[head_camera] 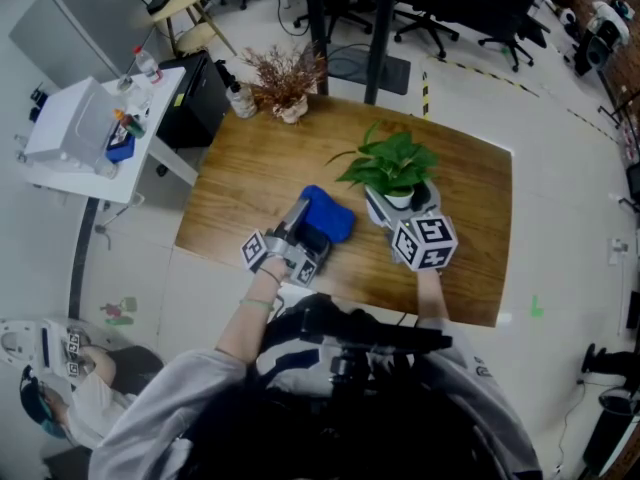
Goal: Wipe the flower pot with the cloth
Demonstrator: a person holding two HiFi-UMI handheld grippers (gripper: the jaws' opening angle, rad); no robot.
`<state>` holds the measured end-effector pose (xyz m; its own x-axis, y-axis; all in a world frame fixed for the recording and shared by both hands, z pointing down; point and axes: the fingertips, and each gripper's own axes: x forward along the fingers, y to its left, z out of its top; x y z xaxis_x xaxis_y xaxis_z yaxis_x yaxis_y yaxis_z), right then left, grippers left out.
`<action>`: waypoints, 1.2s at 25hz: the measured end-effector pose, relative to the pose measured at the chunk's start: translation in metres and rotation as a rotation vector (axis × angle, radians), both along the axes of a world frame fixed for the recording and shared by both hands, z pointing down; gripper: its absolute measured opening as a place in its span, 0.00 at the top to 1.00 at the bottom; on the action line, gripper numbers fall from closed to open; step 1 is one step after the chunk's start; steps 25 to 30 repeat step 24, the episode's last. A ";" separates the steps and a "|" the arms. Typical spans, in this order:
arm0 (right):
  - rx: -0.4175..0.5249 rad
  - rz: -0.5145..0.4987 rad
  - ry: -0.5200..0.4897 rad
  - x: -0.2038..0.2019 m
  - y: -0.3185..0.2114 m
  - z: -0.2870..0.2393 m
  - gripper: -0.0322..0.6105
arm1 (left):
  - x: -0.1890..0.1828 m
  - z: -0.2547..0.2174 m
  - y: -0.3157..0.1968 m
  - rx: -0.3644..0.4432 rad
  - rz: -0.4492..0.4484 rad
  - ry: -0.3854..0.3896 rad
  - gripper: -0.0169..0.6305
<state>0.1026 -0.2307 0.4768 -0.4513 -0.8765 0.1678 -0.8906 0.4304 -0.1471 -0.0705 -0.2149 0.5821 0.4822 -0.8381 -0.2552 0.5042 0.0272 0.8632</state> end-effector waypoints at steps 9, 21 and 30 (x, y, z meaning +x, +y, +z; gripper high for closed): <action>0.004 -0.033 0.040 -0.007 0.003 0.001 0.25 | 0.001 0.001 0.001 0.000 0.001 -0.006 0.87; 0.002 -0.020 0.031 -0.001 -0.001 0.000 0.25 | 0.004 0.000 -0.001 -0.002 -0.001 -0.008 0.87; 0.002 -0.018 0.030 0.001 -0.002 -0.001 0.25 | 0.005 -0.001 -0.001 -0.005 0.000 -0.009 0.87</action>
